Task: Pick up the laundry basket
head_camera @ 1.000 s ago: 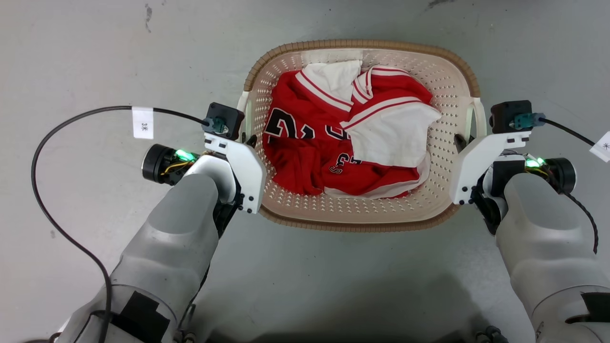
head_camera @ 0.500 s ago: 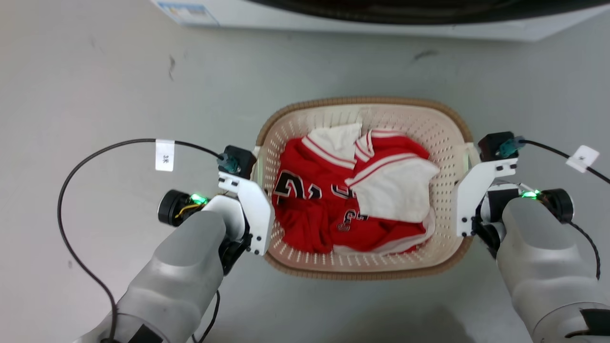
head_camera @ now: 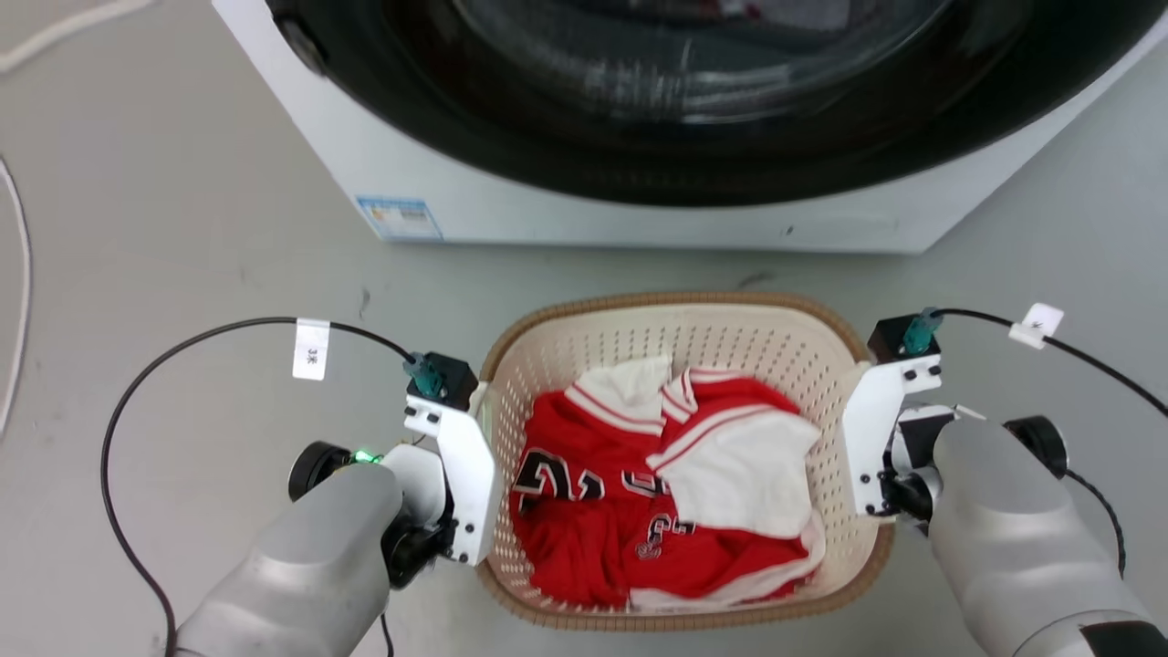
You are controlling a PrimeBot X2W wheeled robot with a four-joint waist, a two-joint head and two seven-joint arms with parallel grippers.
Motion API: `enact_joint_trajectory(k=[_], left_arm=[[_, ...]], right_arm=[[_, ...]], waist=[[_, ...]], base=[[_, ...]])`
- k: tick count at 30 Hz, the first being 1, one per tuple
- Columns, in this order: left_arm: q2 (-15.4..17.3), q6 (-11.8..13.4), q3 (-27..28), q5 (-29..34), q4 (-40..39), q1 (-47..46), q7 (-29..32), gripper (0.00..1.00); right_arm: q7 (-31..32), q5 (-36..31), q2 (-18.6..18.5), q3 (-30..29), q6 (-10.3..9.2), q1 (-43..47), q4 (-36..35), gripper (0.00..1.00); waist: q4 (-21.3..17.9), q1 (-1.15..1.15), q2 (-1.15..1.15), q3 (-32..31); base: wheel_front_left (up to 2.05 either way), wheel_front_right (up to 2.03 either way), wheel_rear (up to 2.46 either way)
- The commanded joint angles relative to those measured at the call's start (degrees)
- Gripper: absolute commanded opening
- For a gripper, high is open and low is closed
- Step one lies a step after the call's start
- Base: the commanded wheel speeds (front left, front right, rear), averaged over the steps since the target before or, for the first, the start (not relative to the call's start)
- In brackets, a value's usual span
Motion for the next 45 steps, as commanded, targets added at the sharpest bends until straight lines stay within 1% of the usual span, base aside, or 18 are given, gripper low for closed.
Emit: enact_joint_trajectory(k=[1, 7, 11, 16, 17, 22, 31, 40, 45], left_arm=[[0.8, -0.8, -0.8, -0.5, -0.9, 0.7, 0.6, 0.00], [3.7, -0.8, -4.4, -5.2, -3.3, 1.3, 4.6, 0.00], [5.4, -0.8, -6.5, -8.1, -4.5, 1.9, 7.4, 0.00], [6.7, -0.8, -8.3, -11.3, -5.9, 2.0, 10.3, 0.00], [7.4, -0.8, -9.2, -12.9, -6.4, 1.8, 11.9, 0.00], [8.5, -0.8, -9.9, -14.9, -7.1, 1.4, 13.9, 0.00], [8.7, -0.8, -10.8, -17.1, -5.3, 2.9, 14.9, 0.00], [8.0, -0.8, -11.4, -17.5, -3.2, 3.0, 15.2, 0.00], [7.7, -0.8, -11.9, -17.6, -3.5, 3.7, 17.0, 0.00]], right_arm=[[0.7, 0.4, -0.8, 1.0, -0.12, 1.2, 0.0, 0.00], [5.1, 4.5, -0.9, 4.7, -0.13, 2.1, 0.0, 0.00], [6.9, 7.8, -0.9, 7.5, -0.13, 2.3, 0.0, 0.00], [9.9, 12.8, -0.8, 12.4, -0.12, 2.5, -1.2, 0.00], [11.5, 16.3, -0.8, 15.6, -0.11, 2.7, -3.2, 0.00], [13.5, 20.1, -0.7, 18.8, -0.09, 3.2, -4.6, 0.00], [16.1, 25.4, -1.8, 22.6, -0.08, 6.1, -5.4, 0.00], [15.9, 28.7, -3.2, 24.9, -0.08, 8.1, -5.9, 0.00], [15.9, 29.8, -3.3, 25.7, -0.08, 8.2, -5.6, 0.00]], waist=[[-0.7, 0.01, 0.00, -4.0], [-1.0, 0.01, 0.00, -9.7], [-1.0, 0.01, 0.00, -12.8], [-1.3, 0.01, 0.00, -15.1], [-1.8, 0.01, 0.00, -15.6], [-2.6, 0.01, 0.00, -16.8], [-3.3, 0.01, 0.00, -20.8], [-2.6, 0.01, 0.00, -23.5], [-2.2, 0.01, 0.00, -24.5]], base=[[0.00, 0.00, 0.00], [0.00, 0.00, 0.00], [0.00, 0.00, 0.00], [0.00, 0.00, 0.00], [0.00, 0.00, 0.00], [0.00, 0.00, 0.00], [0.00, 0.00, 0.00], [0.00, 0.00, 0.00], [0.00, 0.00, 0.00]])
